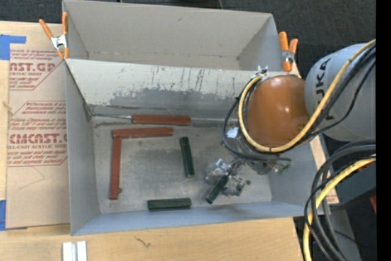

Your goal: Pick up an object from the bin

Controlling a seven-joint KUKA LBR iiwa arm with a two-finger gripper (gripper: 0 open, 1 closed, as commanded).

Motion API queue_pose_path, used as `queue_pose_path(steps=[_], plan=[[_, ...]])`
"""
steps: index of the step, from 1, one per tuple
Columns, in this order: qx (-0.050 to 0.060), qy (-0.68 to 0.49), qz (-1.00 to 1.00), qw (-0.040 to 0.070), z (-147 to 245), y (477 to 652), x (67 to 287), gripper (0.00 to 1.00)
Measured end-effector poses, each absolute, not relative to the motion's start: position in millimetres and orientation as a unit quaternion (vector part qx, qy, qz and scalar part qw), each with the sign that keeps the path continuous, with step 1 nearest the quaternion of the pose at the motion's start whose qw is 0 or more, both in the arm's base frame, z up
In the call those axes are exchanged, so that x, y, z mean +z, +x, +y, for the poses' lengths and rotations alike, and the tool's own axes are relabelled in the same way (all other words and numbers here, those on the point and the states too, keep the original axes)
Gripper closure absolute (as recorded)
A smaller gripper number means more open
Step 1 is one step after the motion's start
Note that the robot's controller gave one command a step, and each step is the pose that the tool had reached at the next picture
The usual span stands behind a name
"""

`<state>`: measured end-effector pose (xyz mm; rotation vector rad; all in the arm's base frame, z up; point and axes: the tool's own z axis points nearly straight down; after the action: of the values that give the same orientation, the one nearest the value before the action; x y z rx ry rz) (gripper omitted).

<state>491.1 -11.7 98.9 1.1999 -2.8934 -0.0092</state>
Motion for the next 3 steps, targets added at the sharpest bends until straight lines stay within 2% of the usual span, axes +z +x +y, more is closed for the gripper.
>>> queue_pose_path(steps=[1,3], plan=[[-0.001,0.383,-0.924,0.0,-12,493.4,119,1.0],[0.0,0.383,-0.924,-0.001,-12,494.1,141,1.0]])
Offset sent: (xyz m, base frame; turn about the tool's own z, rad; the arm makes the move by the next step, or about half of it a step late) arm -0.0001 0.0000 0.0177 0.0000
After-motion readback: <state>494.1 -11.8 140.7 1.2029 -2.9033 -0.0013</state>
